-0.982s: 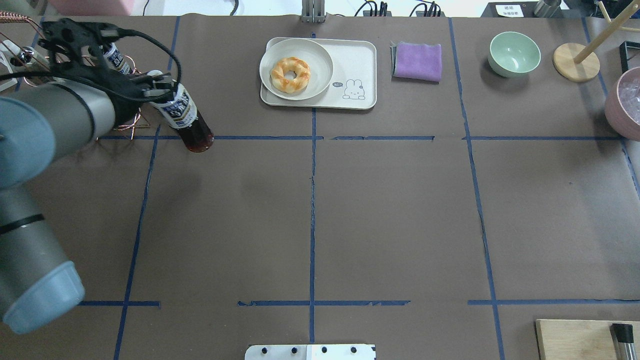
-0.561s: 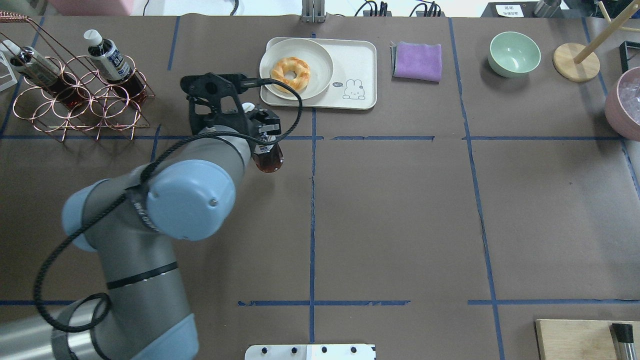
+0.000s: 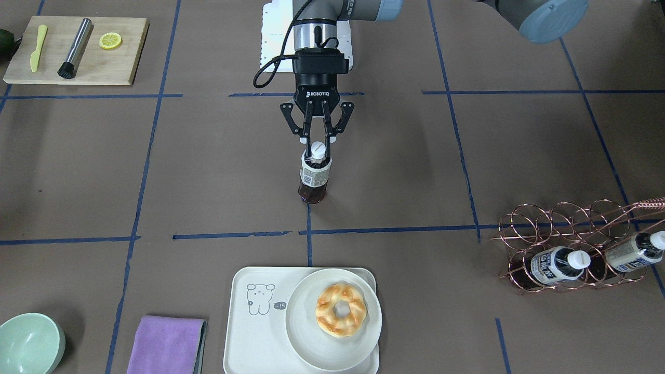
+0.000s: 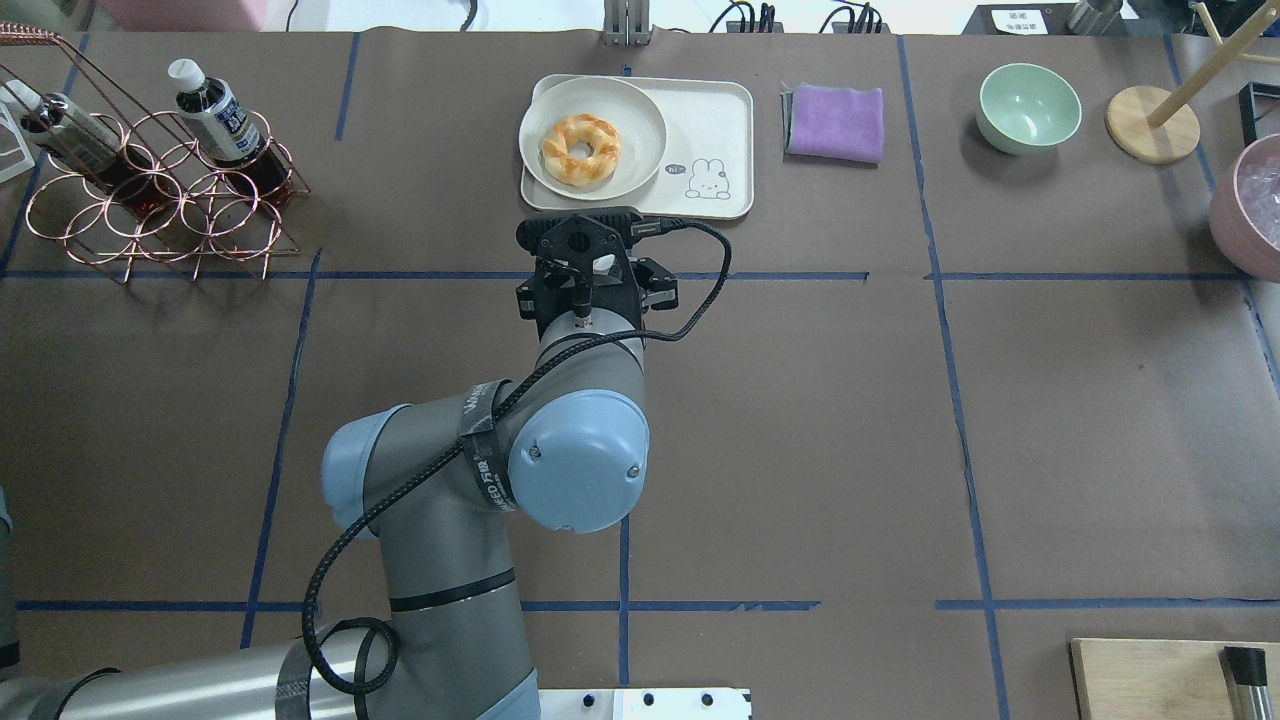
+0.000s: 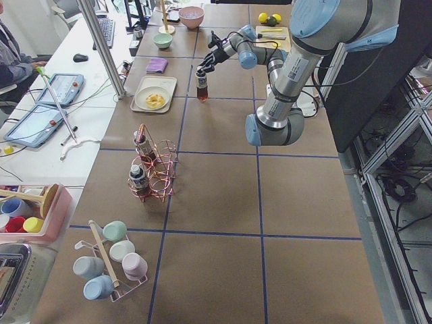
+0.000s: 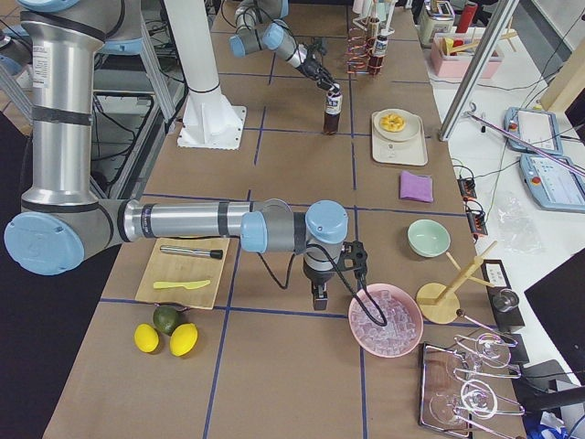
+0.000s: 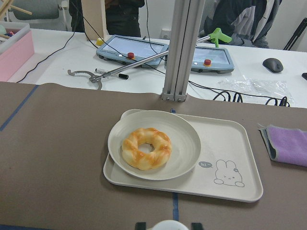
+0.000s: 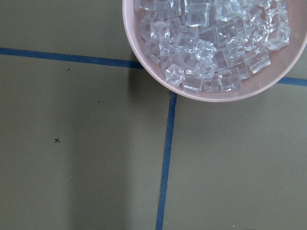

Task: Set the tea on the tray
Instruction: 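Lift the tea bottle out with the left gripper toward the table center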

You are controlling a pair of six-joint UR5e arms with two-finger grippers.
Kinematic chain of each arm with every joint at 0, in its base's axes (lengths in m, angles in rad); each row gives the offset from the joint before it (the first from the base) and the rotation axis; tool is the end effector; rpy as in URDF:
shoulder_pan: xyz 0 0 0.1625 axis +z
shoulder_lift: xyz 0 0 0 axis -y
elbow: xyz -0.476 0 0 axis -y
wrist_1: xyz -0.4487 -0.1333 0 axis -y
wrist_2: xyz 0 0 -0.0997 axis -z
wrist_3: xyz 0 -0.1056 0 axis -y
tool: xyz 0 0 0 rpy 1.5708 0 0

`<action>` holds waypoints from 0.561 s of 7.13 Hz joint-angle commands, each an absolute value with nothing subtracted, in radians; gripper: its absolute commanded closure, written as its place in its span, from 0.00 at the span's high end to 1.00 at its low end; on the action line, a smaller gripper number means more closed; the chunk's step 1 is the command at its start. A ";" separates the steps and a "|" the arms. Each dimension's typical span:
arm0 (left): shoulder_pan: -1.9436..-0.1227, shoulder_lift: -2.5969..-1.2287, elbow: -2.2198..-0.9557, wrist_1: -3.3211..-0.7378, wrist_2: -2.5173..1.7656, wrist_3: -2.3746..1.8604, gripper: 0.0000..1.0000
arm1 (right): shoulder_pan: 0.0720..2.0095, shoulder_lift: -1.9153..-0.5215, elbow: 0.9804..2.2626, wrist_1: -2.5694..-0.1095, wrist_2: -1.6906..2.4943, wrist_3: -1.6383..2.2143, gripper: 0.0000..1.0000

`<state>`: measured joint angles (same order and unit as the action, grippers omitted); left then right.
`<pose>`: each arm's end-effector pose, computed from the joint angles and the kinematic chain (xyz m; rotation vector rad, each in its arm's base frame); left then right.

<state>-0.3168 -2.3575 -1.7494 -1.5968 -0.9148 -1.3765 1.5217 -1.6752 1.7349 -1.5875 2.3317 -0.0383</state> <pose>0.6197 -0.4112 0.0921 0.8256 0.7746 -0.4339 0.0358 -0.5036 0.6813 0.0368 -0.7613 -0.0995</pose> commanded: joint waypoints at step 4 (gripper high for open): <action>-0.304 -2.345 -1.747 -1.595 -0.910 -1.367 1.00 | 1.520 -1.675 1.733 -1.588 2.332 -0.038 1.00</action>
<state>-0.3060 -2.3479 -1.7459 -1.5954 -0.9097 -1.3702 1.5205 -1.6744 1.7343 -1.5875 2.3317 -0.0383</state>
